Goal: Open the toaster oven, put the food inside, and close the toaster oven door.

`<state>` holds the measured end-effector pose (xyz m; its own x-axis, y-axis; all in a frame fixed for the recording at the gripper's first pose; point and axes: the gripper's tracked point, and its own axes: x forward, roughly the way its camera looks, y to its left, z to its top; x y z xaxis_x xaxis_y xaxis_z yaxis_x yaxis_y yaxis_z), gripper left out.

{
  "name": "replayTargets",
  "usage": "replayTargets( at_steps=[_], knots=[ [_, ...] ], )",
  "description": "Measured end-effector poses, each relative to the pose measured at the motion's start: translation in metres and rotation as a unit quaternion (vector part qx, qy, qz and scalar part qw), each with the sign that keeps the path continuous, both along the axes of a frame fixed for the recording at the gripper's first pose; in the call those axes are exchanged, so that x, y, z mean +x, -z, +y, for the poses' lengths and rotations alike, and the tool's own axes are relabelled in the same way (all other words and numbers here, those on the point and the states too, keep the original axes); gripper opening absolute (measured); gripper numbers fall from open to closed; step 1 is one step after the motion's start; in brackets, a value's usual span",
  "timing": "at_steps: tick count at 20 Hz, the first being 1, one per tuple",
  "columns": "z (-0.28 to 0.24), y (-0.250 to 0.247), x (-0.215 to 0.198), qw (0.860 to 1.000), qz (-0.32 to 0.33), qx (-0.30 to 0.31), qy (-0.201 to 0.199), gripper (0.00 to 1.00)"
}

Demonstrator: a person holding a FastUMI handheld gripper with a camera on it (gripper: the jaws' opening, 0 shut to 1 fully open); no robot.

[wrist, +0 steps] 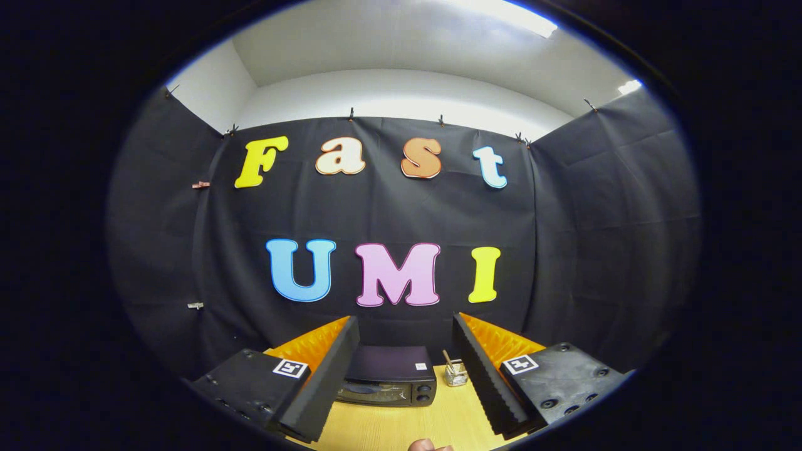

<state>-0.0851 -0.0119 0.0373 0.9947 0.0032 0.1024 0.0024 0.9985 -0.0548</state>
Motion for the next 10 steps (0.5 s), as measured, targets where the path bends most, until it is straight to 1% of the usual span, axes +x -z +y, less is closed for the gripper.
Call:
replayTargets(
  at_steps=[10],
  knots=[
    [-0.005, 0.014, 0.0, 1.0, 0.028, 0.012, 0.0, 0.97]
  ],
)
